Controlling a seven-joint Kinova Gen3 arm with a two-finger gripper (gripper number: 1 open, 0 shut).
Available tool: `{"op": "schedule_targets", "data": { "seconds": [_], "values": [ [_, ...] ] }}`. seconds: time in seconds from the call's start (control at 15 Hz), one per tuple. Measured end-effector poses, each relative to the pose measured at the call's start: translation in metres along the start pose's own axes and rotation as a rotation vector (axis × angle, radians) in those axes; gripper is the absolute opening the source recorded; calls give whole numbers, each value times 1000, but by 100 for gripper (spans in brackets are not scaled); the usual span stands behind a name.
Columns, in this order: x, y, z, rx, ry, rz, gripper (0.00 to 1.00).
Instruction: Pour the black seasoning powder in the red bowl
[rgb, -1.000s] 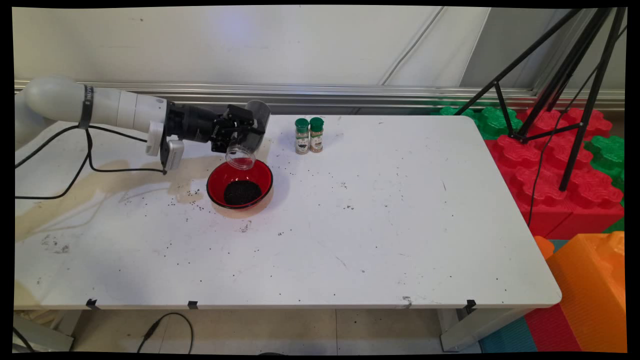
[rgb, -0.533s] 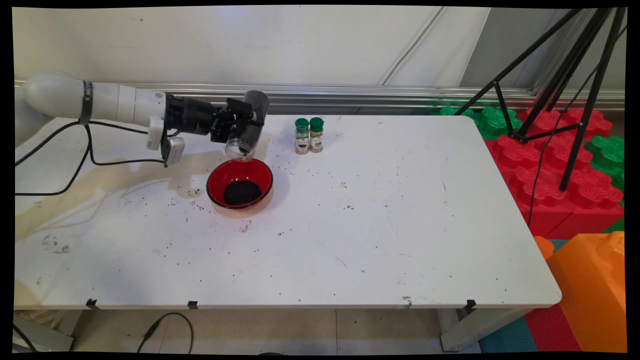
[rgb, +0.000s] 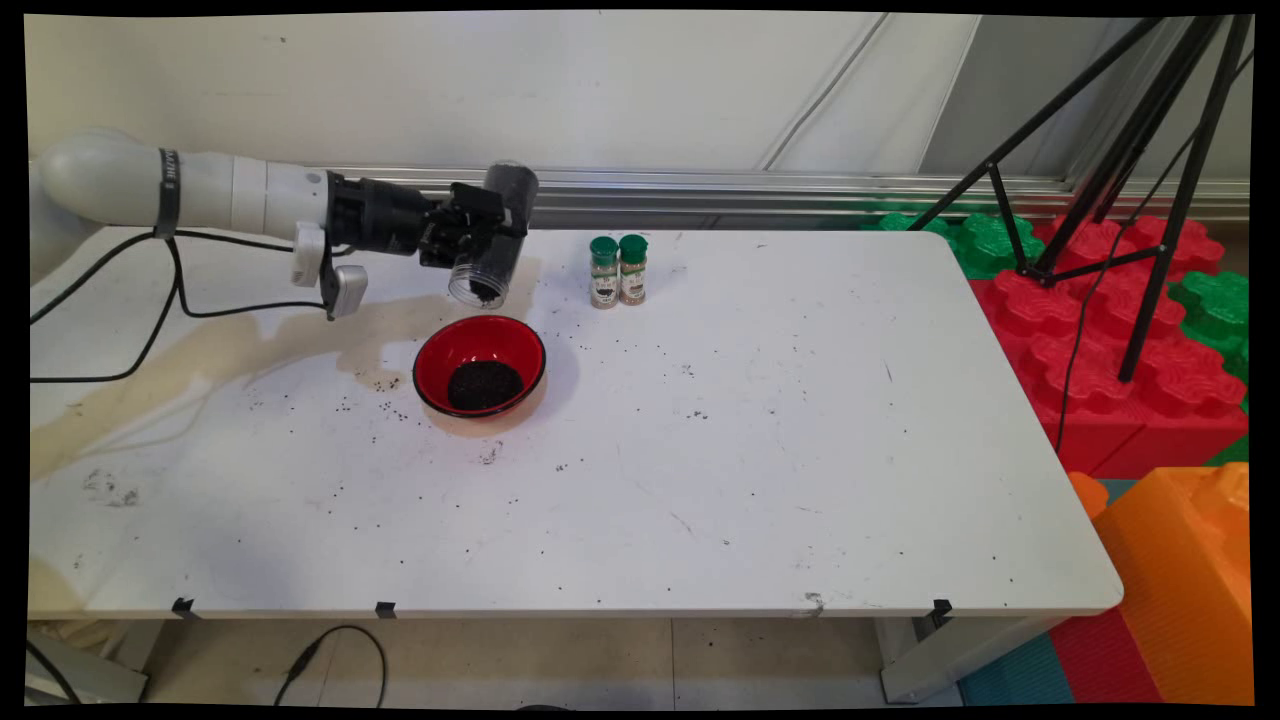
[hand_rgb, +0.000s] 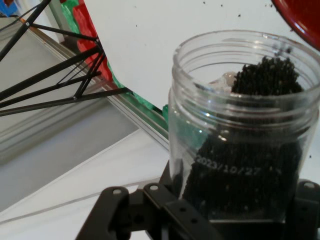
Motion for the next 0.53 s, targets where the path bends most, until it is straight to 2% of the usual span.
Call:
{"op": "schedule_targets", "data": {
  "seconds": [0.53],
  "values": [
    [-6, -10, -7, 8, -12, 57, 0]
  ]
}}
